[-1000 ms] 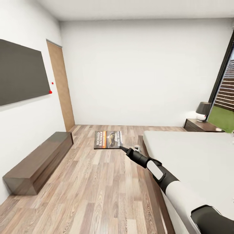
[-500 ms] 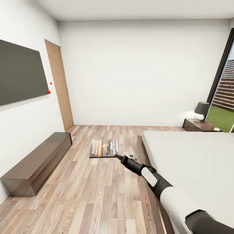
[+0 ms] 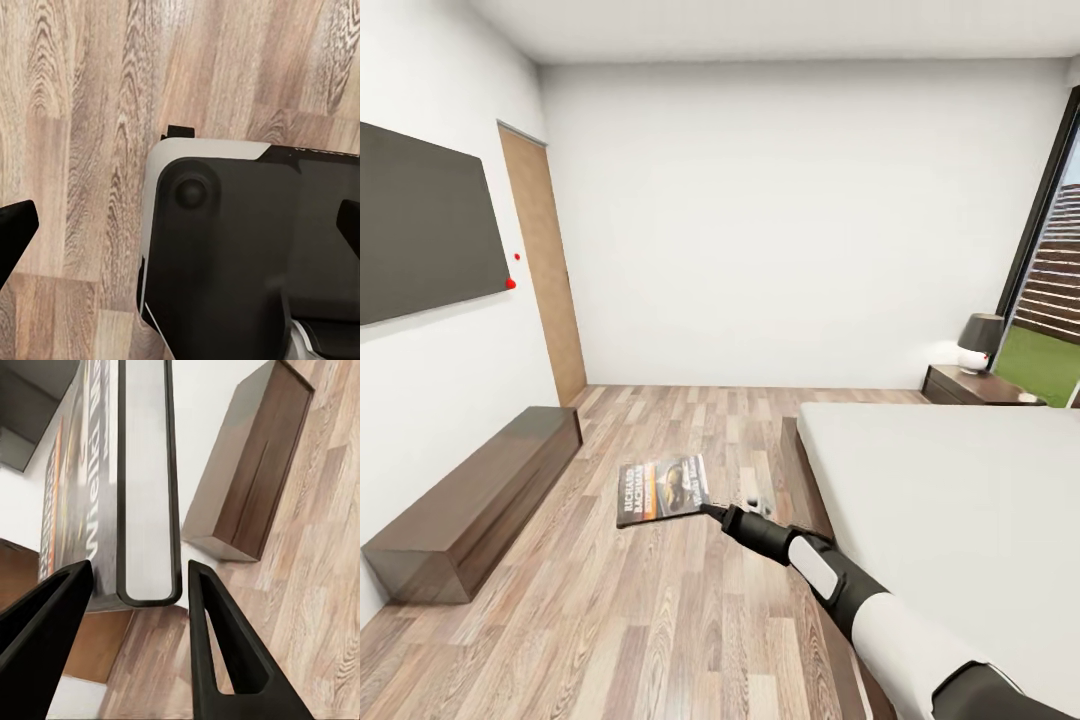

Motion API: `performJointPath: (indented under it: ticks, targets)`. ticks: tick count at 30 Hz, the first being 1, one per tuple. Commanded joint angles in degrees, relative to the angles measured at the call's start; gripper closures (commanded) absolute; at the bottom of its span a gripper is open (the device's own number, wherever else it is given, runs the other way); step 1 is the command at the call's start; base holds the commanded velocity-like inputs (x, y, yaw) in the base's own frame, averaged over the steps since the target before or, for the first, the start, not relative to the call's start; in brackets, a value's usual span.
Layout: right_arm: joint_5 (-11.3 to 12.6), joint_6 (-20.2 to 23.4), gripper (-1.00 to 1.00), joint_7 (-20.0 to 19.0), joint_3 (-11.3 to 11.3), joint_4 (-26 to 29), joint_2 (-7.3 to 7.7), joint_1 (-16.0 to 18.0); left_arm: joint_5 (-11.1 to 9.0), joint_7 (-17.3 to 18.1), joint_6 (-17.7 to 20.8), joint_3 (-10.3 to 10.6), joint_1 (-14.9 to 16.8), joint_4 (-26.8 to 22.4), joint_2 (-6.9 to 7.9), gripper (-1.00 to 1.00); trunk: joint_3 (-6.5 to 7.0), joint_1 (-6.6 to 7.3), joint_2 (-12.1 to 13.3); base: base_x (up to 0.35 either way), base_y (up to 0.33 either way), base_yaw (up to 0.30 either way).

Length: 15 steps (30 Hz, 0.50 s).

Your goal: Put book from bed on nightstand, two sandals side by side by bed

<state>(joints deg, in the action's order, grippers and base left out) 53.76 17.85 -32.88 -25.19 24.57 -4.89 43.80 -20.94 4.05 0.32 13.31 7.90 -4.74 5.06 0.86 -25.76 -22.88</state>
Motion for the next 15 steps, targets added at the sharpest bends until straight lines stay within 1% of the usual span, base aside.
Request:
performJointPath:
  ticks: [1,4,5,9,10,11,13,15]
  targets:
    - [0.68,0.3,1.0,-0.9,-0.53,-0.23,0.1,-0.38,-0.6,0.16,0.03,0.47,0.01,0.0,0.03,-1.0,-0.02,-0.02,-0.04,0.0,0.0,0.0]
    - [0.62,0.26,1.0,-3.45,-1.46,-1.37,0.3,-1.64,-0.6,0.16,0.03,0.48,0.01,0.0,-0.01,-1.0,-0.02,-0.02,-0.04,0.0,0.0,0.0]
    - [0.56,0.16,1.0,-5.03,-1.85,-2.26,0.38,-2.2,-0.6,0.16,0.03,0.47,0.01,0.0,-0.03,-1.0,-0.02,-0.02,-0.04,0.0,0.0,0.0]
    - [-0.08,0.06,1.0,-7.48,-2.52,-3.43,0.5,-2.82,-0.6,0.16,-0.01,0.44,0.01,0.0,-0.04,-1.0,-0.02,-0.02,-0.04,0.0,0.0,0.0]
    - [-0.57,0.05,1.0,-7.95,-2.67,-3.6,0.52,-2.91,-0.6,0.16,-0.02,0.43,0.01,0.0,-0.04,-1.0,-0.02,-0.02,-0.04,0.0,0.0,0.0]
    - [-1.87,0.0,1.0,-8.68,-2.93,-3.87,0.49,-3.04,-0.6,0.16,-0.04,0.44,0.01,0.0,-0.05,-1.0,-0.02,-0.02,-0.04,0.0,0.0,0.0]
    - [-3.59,-0.07,1.0,-9.33,-3.14,-4.18,0.46,-3.21,-0.6,0.16,-0.05,0.42,0.01,0.0,-0.04,-1.0,-0.02,-0.02,-0.04,0.0,0.0,0.0]
    - [-4.3,-0.11,1.0,-9.73,-3.23,-4.48,0.46,-3.45,-0.6,0.16,-0.07,0.42,0.01,0.0,-0.02,-1.0,-0.02,-0.02,-0.04,0.0,0.0,0.0]
